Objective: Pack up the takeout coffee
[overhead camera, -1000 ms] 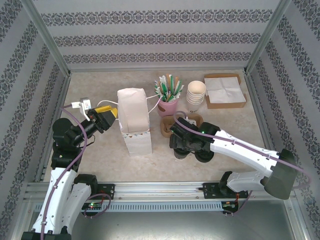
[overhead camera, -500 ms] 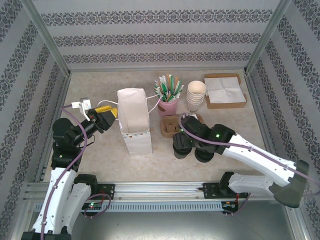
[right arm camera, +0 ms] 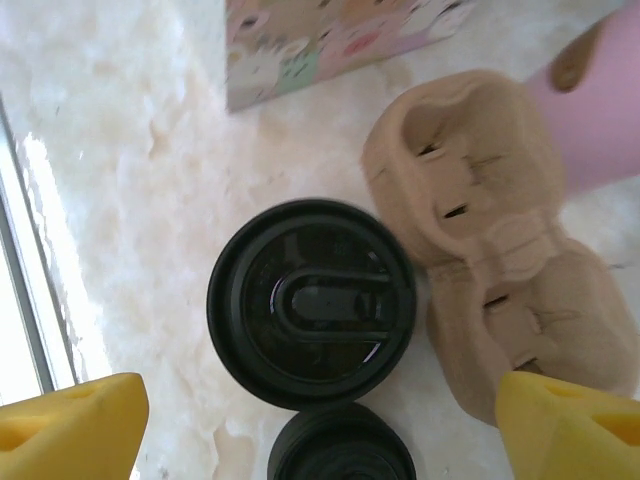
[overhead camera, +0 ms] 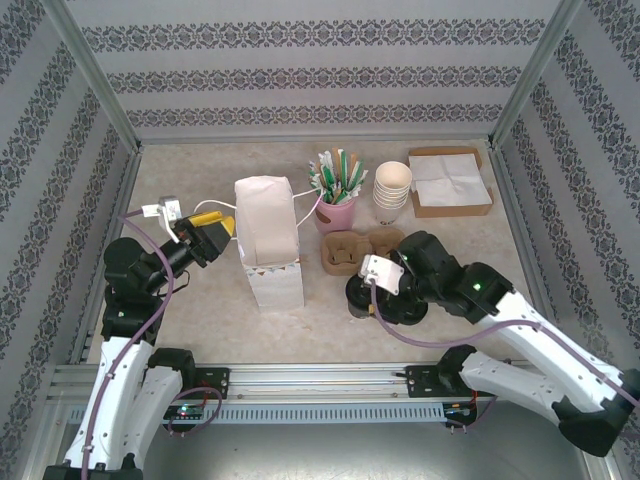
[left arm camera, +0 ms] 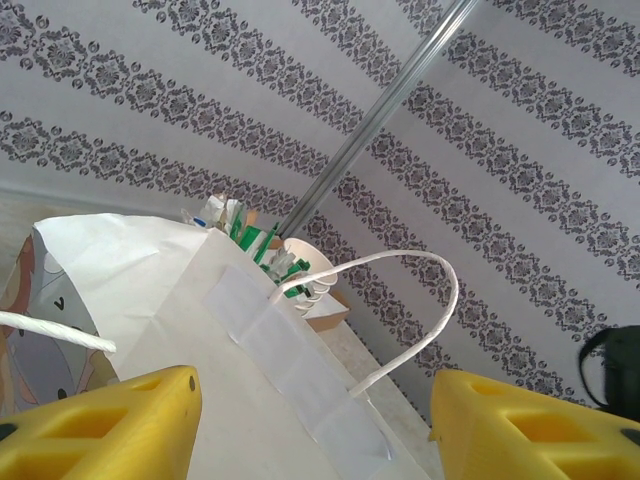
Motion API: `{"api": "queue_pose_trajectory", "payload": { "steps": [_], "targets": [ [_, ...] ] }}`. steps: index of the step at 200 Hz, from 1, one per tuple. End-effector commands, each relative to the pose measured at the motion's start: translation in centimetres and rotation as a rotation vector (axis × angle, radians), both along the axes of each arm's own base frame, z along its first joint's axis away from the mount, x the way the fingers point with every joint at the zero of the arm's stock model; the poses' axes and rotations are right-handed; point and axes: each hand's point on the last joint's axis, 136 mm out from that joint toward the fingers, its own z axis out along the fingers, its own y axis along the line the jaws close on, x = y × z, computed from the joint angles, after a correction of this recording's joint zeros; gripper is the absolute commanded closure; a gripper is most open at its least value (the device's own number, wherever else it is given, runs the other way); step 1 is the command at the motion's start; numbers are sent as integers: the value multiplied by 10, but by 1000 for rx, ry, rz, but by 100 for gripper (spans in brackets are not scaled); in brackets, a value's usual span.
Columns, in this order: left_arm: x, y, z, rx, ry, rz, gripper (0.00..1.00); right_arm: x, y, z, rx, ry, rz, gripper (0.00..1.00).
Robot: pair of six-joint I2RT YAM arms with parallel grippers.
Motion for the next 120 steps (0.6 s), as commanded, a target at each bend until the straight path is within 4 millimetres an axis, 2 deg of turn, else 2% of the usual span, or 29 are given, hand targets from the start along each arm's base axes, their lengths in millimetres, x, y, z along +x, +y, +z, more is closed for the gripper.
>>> {"api": "queue_pose_trajectory", "payload": {
  "steps": [1,16,55,80,120],
  "targets": [
    [-5,-2,12,-8,-62,-14,37,-17,7,-11,-28,25,237,9],
    [-6,-2,13,-12,-65,-16,37,-17,14,-12,2,15,279,2],
    [-7,-2,13,-15,-66,-19,37,-1,17,-25,-38,5,265,2],
    [-8,-3,15,-20,-68,-24,37,15,18,-28,-32,-15,198,2],
    [-10,-3,17,-25,-76,-29,37,23,17,-36,-44,32,144,2]
  ]
}}
